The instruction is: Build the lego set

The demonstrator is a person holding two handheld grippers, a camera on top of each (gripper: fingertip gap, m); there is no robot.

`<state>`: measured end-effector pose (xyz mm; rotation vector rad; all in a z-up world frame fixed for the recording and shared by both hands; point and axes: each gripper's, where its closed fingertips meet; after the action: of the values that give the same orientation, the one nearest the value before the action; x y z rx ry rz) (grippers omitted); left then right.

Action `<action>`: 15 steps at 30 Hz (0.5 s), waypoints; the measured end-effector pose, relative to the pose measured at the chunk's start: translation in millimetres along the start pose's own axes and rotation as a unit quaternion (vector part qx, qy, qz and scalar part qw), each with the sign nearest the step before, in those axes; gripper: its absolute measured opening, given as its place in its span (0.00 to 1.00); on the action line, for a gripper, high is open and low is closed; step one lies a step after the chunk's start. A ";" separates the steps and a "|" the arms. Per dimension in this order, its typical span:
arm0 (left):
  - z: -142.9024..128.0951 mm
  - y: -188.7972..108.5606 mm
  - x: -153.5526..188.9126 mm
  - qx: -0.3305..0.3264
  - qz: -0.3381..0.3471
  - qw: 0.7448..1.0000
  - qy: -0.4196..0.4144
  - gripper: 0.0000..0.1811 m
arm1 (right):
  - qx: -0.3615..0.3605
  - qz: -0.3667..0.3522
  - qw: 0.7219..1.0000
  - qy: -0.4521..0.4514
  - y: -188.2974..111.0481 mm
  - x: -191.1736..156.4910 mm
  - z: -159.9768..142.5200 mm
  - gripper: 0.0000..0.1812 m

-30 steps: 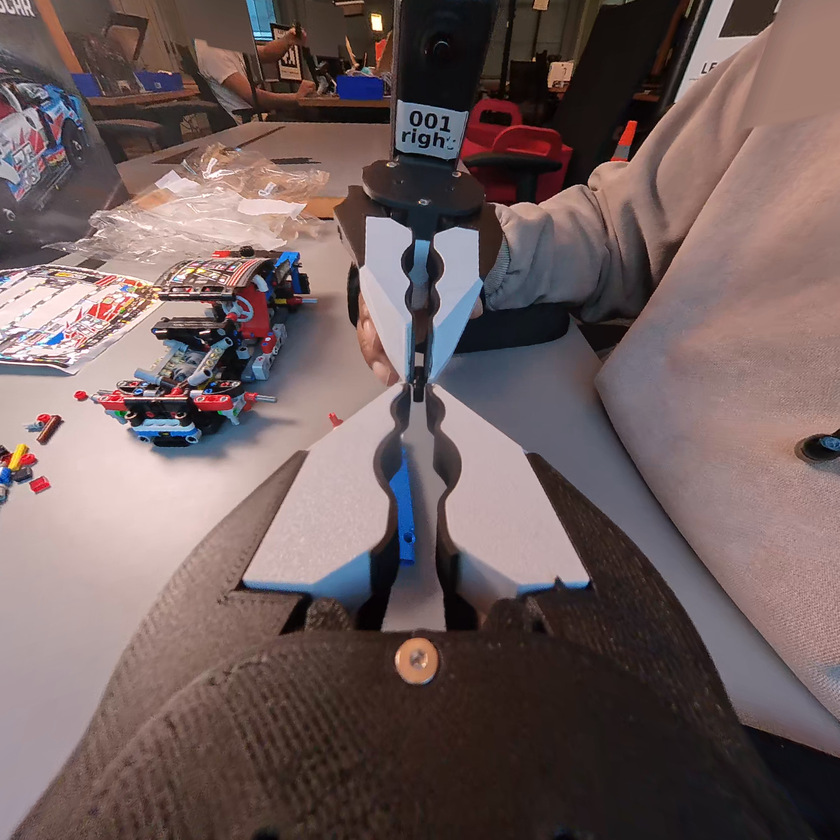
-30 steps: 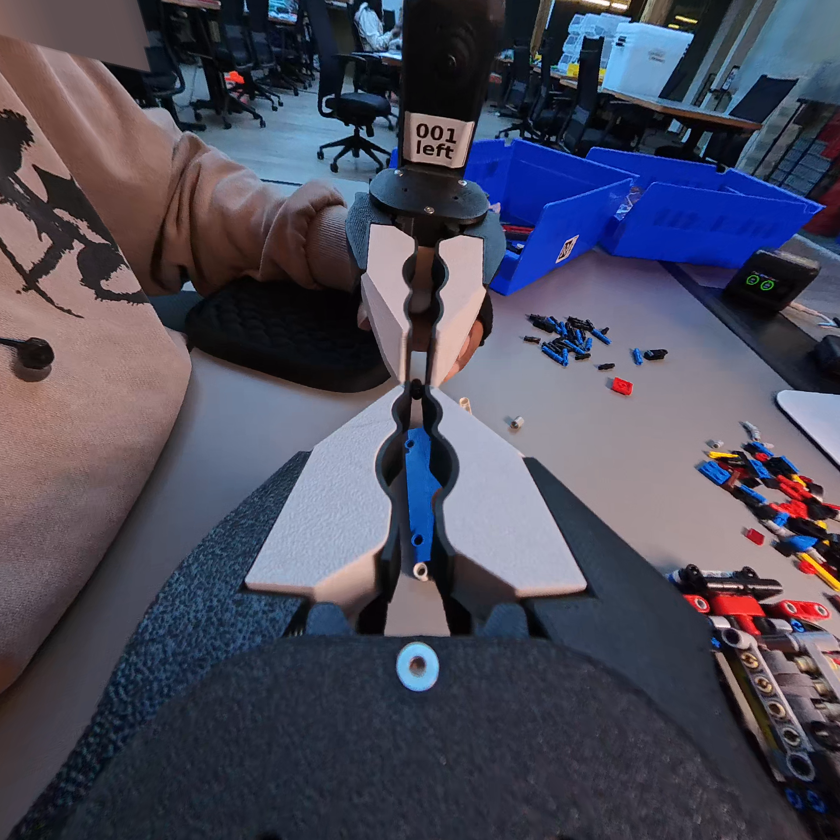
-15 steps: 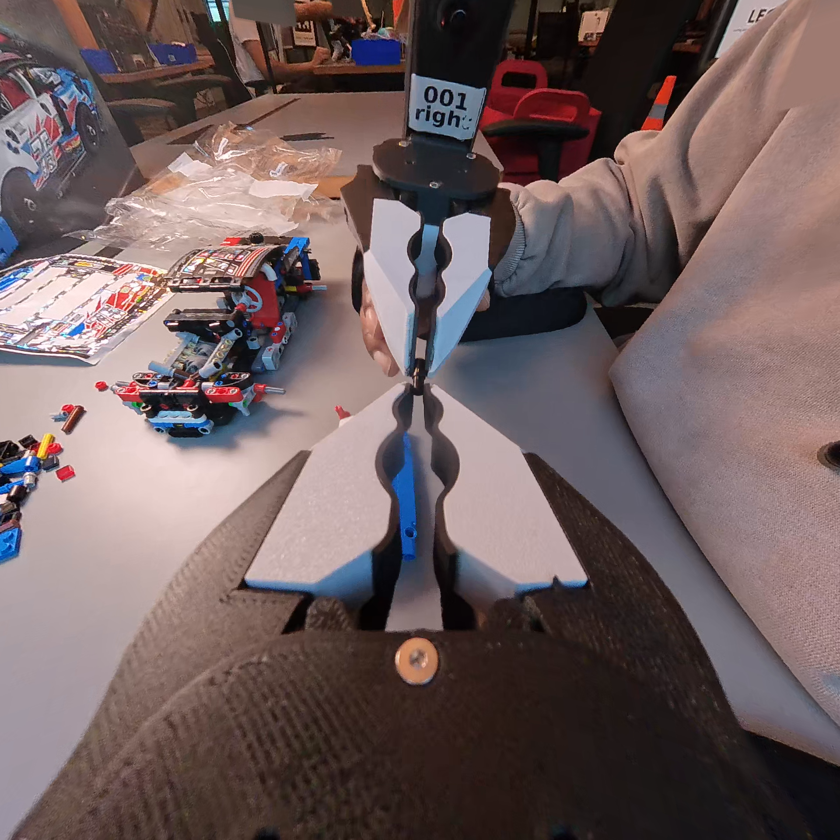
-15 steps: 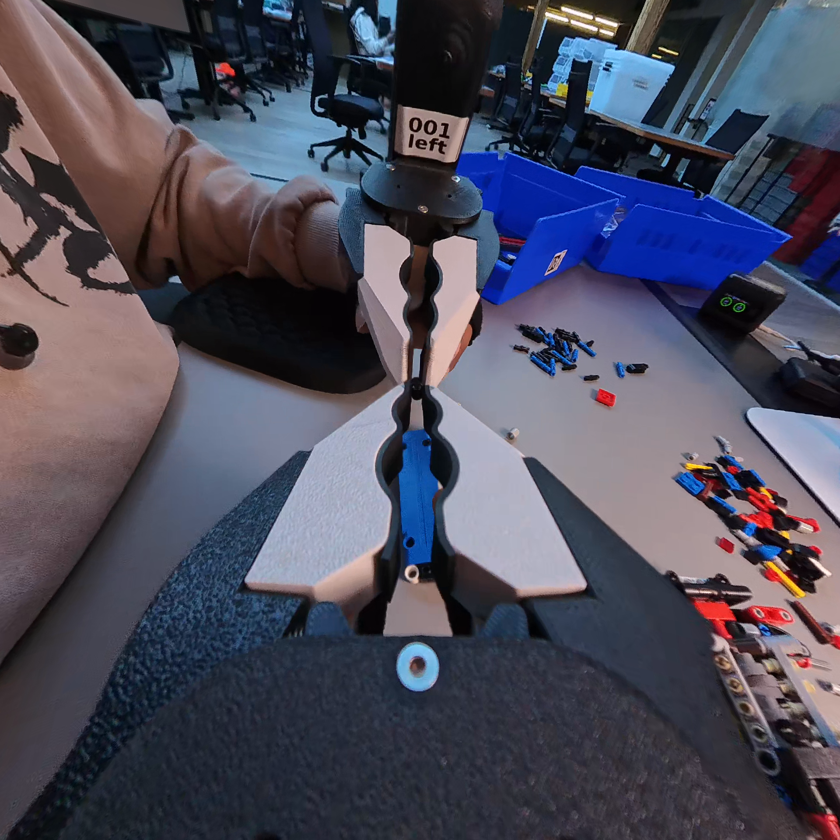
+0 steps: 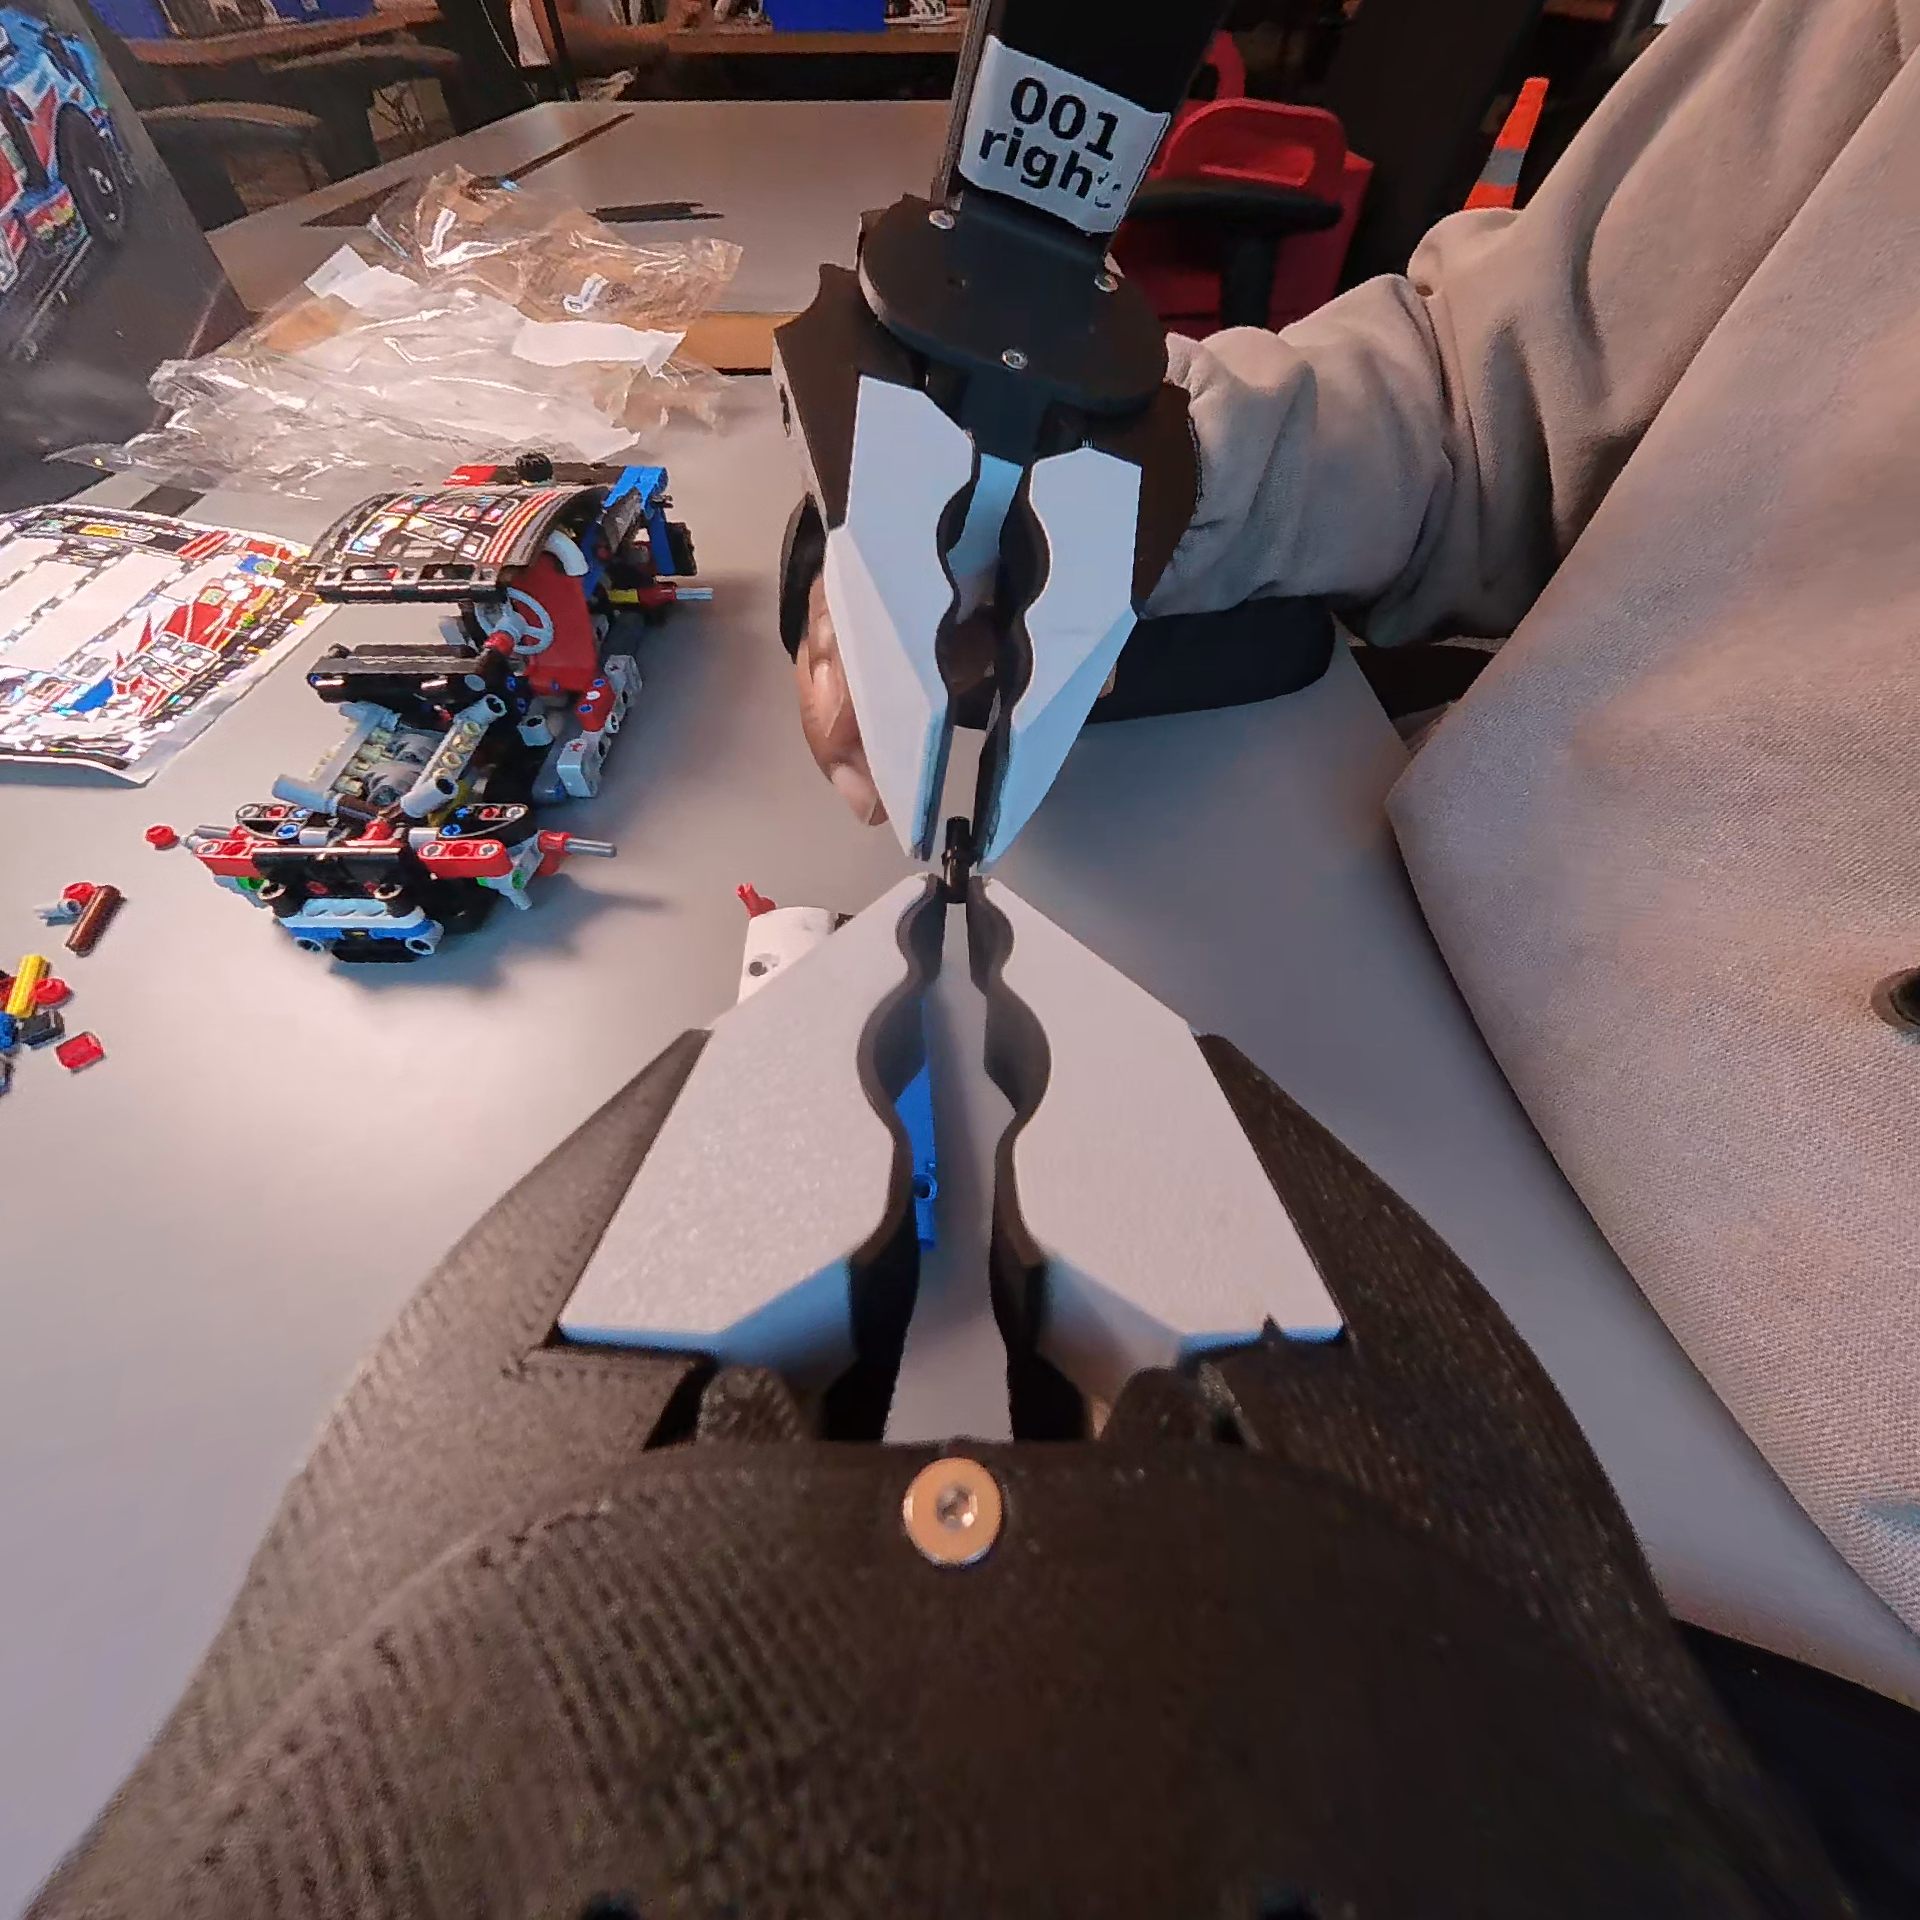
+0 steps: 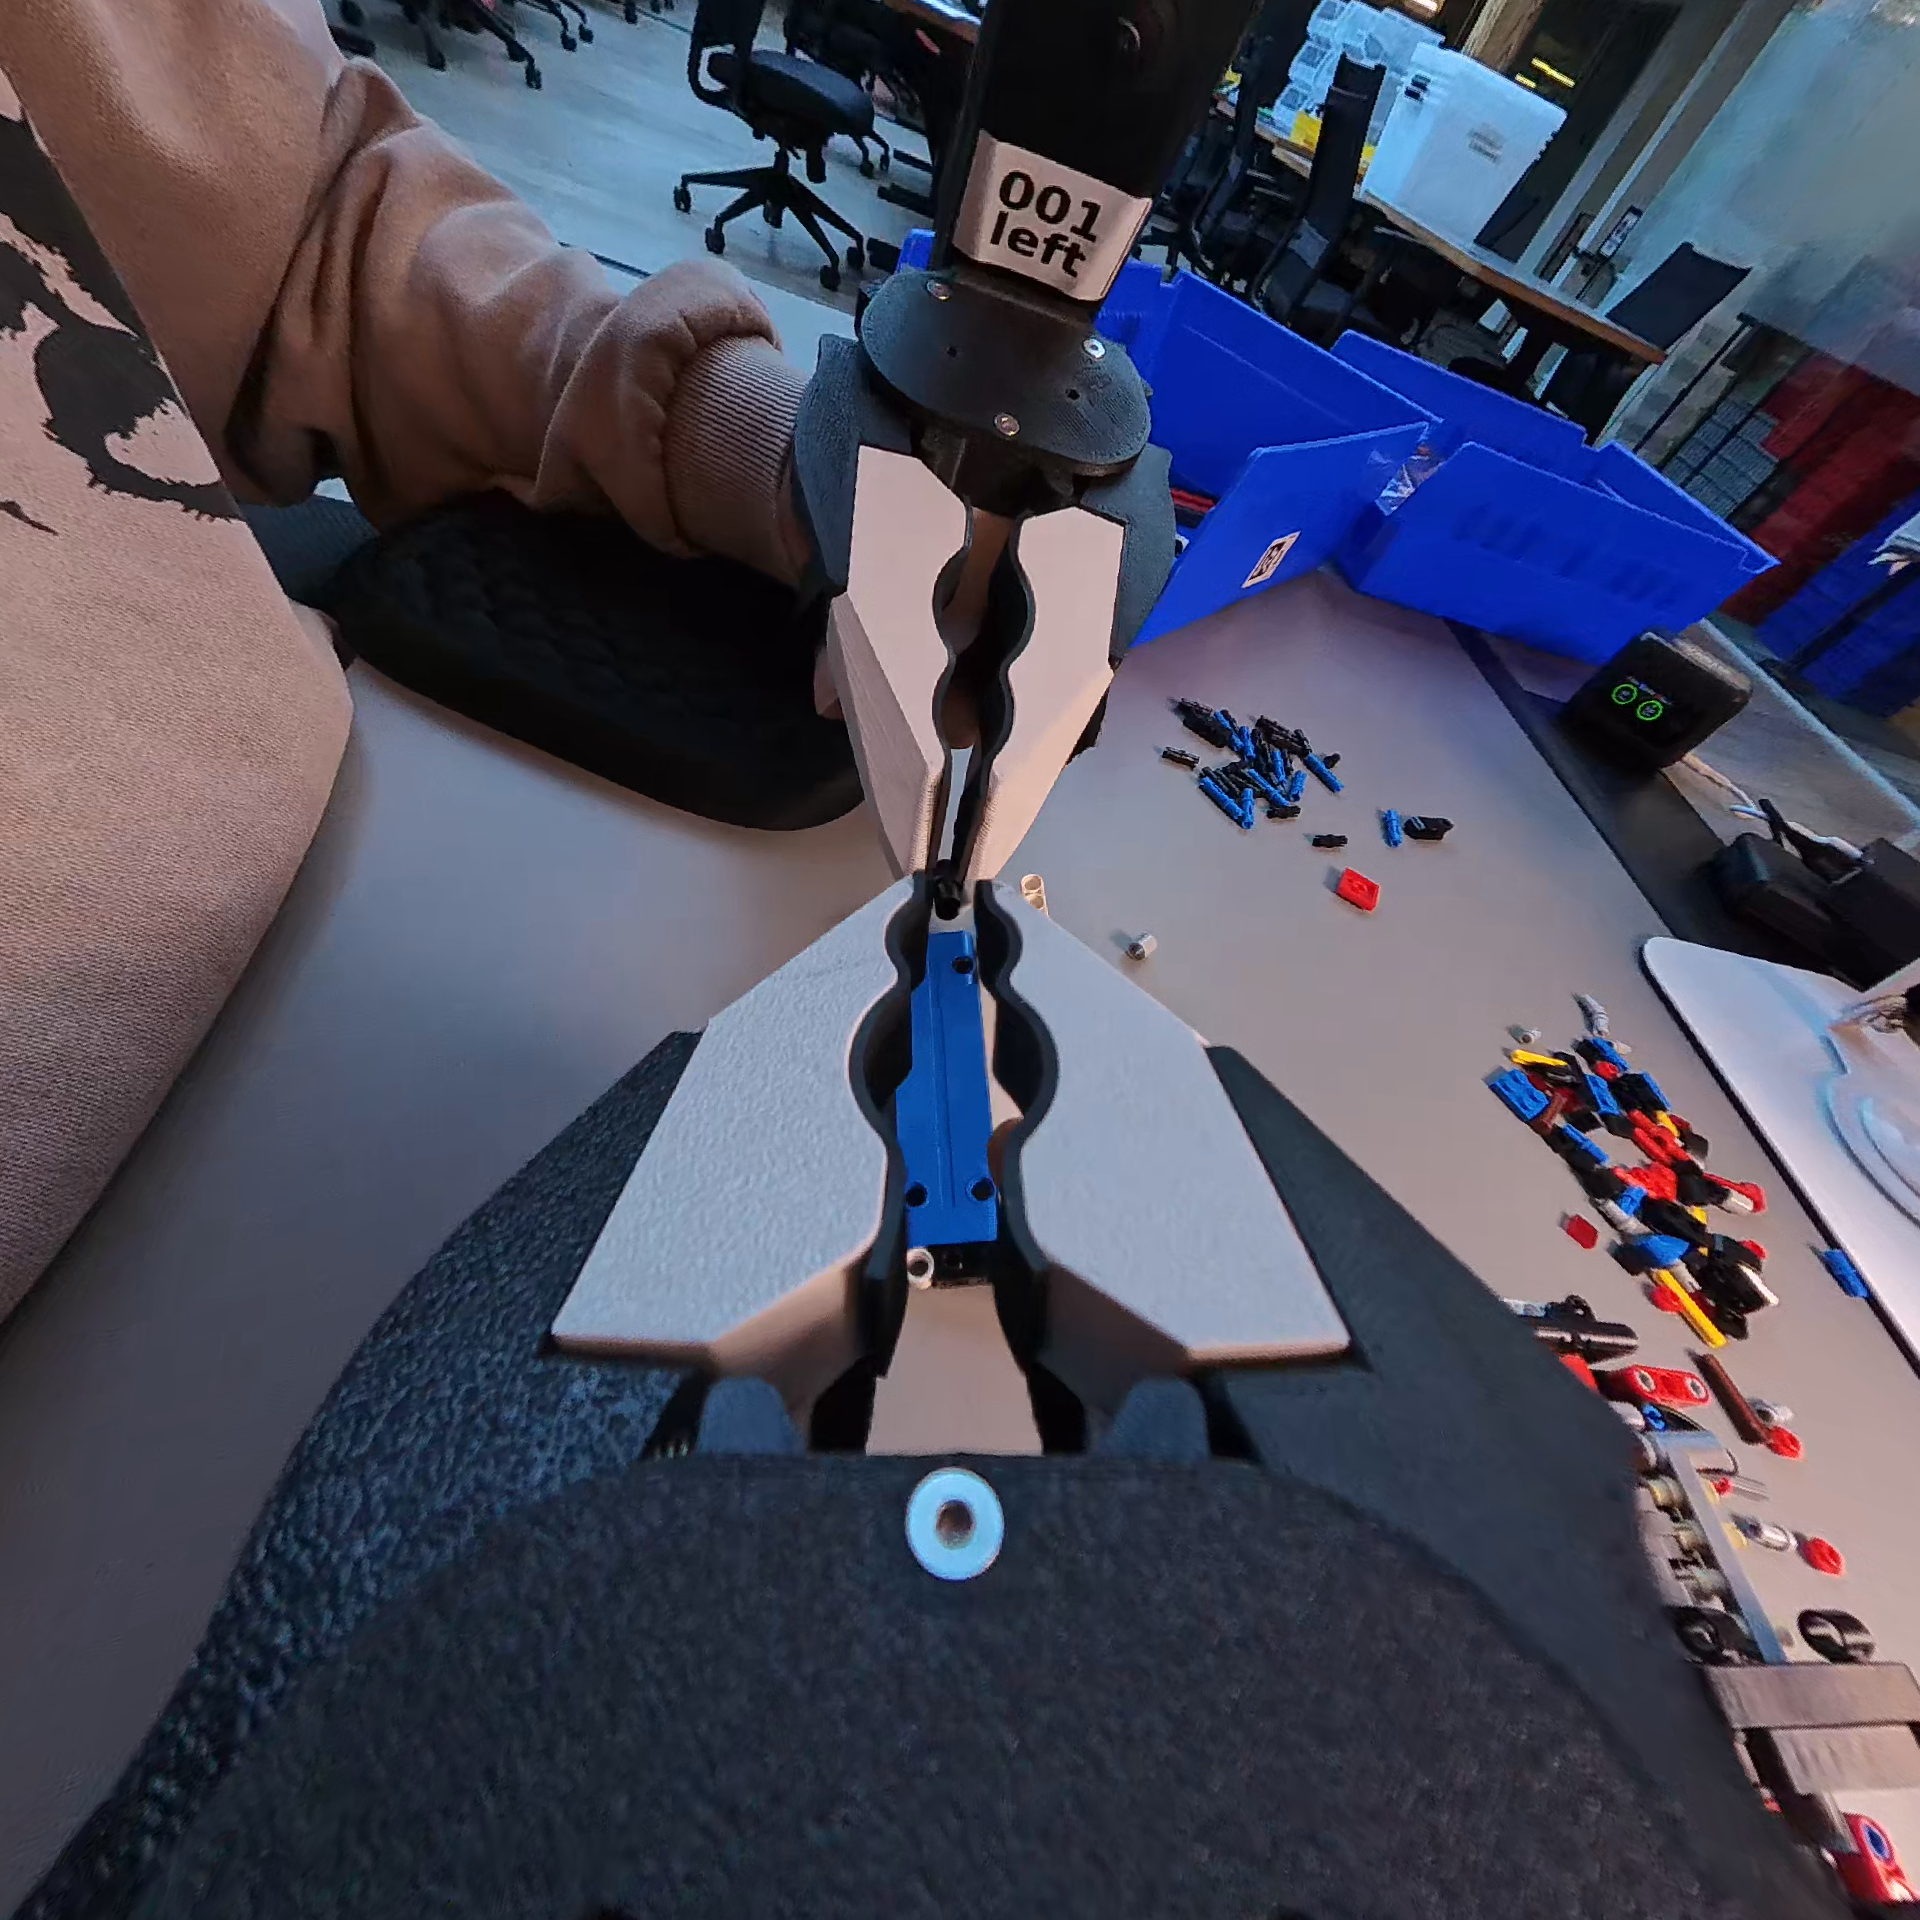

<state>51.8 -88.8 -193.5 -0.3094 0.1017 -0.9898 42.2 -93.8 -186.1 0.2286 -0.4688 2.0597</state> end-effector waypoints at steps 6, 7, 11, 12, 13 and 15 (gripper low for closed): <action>1.0 -0.3 0.3 0.002 -0.001 1.000 -0.001 0.01 | 0.004 0.002 1.000 -0.001 0.0 -1.1 1.2 0.02; 0.9 -0.3 0.4 0.002 -0.001 1.000 -0.001 0.01 | 0.003 0.002 1.000 -0.001 0.1 -1.3 1.1 0.02; 1.5 -0.4 1.4 0.005 -0.004 1.000 -0.004 0.01 | 0.003 0.005 1.000 0.002 -0.1 -1.7 1.6 0.01; 1.8 -0.4 1.3 0.006 -0.004 1.000 -0.004 0.01 | 0.002 0.006 1.000 0.003 -0.2 -1.7 1.9 0.01; 2.0 -0.3 1.1 0.006 -0.003 1.000 -0.003 0.01 | -0.001 0.007 1.000 0.004 -0.4 -1.3 1.7 0.01; 2.5 0.0 -0.8 0.008 0.006 1.000 -0.002 0.01 | -0.010 0.008 1.000 0.009 -0.9 0.6 0.9 0.01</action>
<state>51.9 -87.6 -191.2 -0.2954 0.0927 -0.9783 42.6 -93.4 -184.9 0.1954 -0.4804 2.0696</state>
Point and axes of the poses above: each gripper's, where its closed fingertips meet, y out along the fingers, z out of its top, x = y × z across the jaws, and after that the axes turned 11 degrees about -z, right-handed
